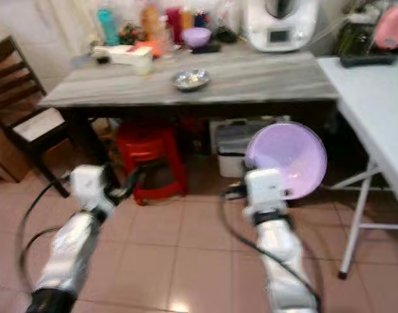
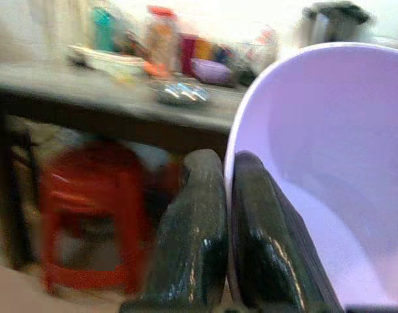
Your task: Setting the table
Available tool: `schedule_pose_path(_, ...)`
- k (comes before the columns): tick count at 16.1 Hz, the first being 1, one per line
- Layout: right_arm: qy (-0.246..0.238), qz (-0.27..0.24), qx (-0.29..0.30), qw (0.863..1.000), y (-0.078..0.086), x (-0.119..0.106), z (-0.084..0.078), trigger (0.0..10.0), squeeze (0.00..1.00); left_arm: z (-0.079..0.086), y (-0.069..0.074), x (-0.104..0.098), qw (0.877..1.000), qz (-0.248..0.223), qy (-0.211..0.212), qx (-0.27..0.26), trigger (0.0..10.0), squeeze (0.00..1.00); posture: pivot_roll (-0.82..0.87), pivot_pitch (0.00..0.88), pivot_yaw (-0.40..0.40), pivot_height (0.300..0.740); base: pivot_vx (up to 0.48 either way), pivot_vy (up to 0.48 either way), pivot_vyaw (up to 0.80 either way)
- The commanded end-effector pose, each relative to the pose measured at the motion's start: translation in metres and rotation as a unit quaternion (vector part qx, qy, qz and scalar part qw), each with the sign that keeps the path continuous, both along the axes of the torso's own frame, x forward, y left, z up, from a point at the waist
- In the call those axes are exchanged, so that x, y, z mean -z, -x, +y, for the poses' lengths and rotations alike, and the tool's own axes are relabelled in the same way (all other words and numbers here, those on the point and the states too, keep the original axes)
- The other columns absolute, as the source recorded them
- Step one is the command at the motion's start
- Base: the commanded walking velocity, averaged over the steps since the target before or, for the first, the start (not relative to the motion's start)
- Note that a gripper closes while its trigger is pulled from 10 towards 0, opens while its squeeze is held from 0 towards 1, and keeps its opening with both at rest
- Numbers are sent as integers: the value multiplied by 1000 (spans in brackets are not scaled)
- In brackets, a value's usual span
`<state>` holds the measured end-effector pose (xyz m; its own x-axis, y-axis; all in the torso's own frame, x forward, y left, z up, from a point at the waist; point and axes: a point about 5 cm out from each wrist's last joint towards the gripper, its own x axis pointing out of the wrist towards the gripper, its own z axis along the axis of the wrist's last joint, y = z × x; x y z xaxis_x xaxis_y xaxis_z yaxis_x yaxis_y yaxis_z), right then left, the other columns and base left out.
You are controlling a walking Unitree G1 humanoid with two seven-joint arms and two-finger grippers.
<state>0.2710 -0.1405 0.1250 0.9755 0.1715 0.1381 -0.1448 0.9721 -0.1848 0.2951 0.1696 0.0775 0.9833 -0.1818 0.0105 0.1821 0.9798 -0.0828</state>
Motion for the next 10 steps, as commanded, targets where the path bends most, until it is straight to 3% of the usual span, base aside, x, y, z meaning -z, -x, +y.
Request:
schedule_pose_path(1,6,-17,4,1000,0,-7,-4,10000,0,-1,-2,-7,1000,-18,-4,7,10000,0,-71,2,115,740,0,0,0)
schedule_pose_path(4,13,-20,2,1000,1,-7,-3,10000,0,-2,1,-7,1000,-22,-11,15,10000,0,-69,1,114,740,0,0,0)
schedule_pose_path(6,16,-26,-2,1000,0,-10,0,10000,0,-2,1,-7,1000,-22,-13,16,10000,0,-69,0,110,740,0,0,513)
schedule_pose_path(10,19,-27,-5,999,-2,-10,-1,10000,0,-4,-1,-8,999,-27,-4,18,10000,0,-70,0,103,740,270,0,105)
